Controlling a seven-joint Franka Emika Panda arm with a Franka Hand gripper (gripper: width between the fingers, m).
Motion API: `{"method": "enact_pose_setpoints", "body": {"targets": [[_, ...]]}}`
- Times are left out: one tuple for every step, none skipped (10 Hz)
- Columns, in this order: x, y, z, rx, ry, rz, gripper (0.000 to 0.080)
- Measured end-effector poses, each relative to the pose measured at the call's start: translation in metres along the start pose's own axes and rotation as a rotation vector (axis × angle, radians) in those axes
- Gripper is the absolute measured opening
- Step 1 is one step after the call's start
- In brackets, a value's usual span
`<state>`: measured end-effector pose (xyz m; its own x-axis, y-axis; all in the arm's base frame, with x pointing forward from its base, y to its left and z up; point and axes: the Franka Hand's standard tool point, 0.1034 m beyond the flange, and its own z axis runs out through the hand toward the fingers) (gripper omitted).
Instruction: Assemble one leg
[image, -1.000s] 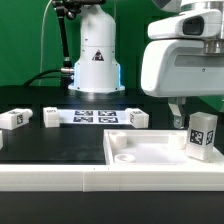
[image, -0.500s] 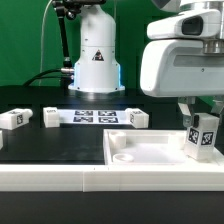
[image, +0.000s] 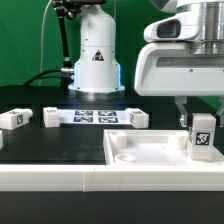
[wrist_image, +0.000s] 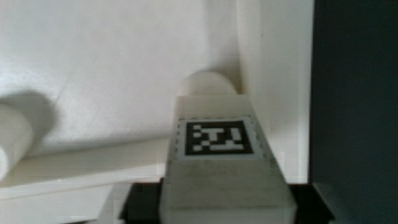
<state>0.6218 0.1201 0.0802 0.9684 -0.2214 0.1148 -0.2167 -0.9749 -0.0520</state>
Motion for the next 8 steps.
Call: {"method": "enact_pose_setpoints", "body": {"targets": [[-0.0002, 0.0004, 0.0001, -0.002, -0.001, 0.137, 0.0291], [-0.001, 0.0, 0.0009, -0.005, 0.0, 0.293, 0.0291], [-0.0014, 0.0, 0.001, -0.011, 0.003, 0.436, 0.0291], [-0.0018, -0.0003, 0.001, -0.016, 0.006, 0.508, 0.0292], [-0.0017, 0.0, 0.001, -0.012, 0.004, 0.567, 0.0292], [-0.0014, 0.0005, 0.0009, -0.011, 0.003, 0.611, 0.0292], [-0.0013, 0.0005, 0.0009, -0.011, 0.003, 0.593, 0.0303], [-0.0013, 0.0003, 0.0008, -0.01, 0.003, 0.552, 0.0303]]}}
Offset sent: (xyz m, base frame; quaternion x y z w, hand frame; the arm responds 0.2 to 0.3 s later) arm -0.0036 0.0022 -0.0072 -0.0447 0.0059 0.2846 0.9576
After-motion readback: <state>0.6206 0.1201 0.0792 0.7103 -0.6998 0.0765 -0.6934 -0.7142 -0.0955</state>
